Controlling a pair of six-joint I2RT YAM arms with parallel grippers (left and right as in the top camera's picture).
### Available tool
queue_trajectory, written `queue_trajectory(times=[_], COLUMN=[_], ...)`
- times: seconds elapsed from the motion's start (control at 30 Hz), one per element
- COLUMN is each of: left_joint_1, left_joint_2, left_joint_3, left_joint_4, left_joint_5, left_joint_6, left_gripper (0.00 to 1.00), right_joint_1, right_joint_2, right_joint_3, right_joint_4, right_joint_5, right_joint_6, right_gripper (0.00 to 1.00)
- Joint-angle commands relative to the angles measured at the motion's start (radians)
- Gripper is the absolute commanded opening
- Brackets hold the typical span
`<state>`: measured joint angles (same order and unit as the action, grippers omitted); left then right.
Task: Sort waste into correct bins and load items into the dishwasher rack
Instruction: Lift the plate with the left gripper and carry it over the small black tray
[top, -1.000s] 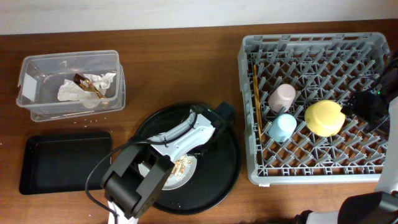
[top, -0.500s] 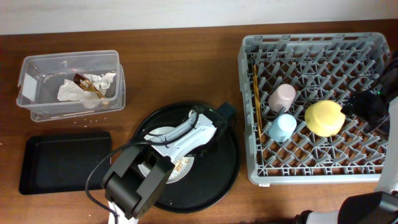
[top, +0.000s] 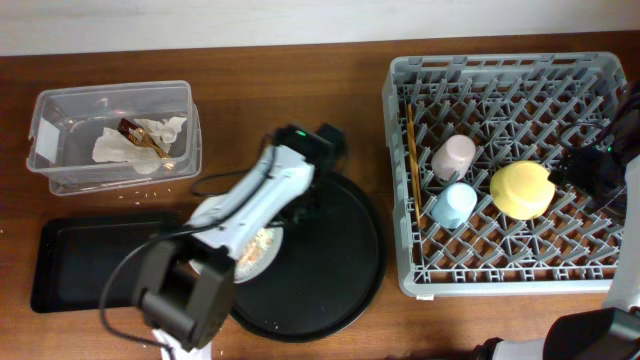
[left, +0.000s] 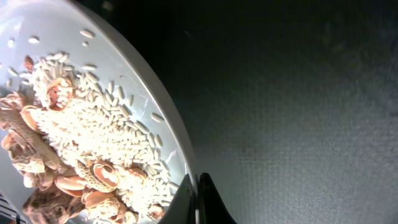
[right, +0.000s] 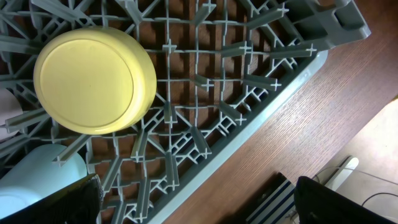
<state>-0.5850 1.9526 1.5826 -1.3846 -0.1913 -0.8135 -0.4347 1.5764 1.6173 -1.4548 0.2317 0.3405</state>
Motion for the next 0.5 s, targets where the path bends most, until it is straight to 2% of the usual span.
queue_trajectory(times=[0.0,0.23,0.47], left_joint_1=[0.134,0.414,0.689], left_joint_2=[-0.081,-0.084,-0.084], left_joint_3=[0.020,0.020,0.020], left_joint_4=[-0.009,0.000,0.087], left_joint_5=[-0.023,0.018,0.371], left_joint_6=[0.049,0.124,0.353], left_gripper=[0.01,0.01,0.01], right_joint_1=[-0.005,-0.005,-0.005], right_joint_2=[0.001,0.001,0.001], right_joint_3=[-0.005,-0.005,-0.005], right_joint_4=[0.000,0.000,0.000], right_joint_5=[0.016,0.016,0.016], right_joint_6=[0.009,0.009,0.009], right_gripper=[0.99,0.99,0.99])
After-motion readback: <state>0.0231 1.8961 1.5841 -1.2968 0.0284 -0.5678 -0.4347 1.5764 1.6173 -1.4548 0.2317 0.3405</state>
